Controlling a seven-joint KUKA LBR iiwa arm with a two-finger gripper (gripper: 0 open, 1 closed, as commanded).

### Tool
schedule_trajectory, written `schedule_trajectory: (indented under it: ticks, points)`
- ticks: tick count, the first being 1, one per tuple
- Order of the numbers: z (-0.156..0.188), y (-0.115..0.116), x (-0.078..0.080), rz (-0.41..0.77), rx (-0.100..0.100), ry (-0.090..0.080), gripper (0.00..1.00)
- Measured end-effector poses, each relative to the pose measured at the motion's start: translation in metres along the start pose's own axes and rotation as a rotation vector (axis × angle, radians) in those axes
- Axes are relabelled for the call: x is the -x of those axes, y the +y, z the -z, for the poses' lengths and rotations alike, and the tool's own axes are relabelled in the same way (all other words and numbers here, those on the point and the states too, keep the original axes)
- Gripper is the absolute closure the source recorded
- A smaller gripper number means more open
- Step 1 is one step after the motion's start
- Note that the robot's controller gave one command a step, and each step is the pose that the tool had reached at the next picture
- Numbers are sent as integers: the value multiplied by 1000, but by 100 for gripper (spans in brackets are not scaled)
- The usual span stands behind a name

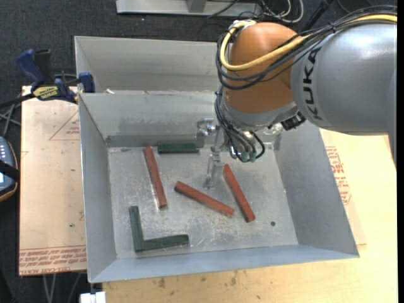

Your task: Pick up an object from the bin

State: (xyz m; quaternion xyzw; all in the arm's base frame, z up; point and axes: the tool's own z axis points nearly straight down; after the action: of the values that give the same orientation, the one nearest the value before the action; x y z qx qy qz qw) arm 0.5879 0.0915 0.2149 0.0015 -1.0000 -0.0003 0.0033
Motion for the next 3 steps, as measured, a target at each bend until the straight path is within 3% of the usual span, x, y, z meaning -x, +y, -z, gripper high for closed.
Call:
schedule_trajectory:
  ticks: [1, 2, 3]
  points:
    - [5, 0, 2, -2, 1, -8, 0]
    - [-38, -12, 11, 50, 1, -16, 0]
    - [-101, -14, -24, 142, 0, -10, 0]
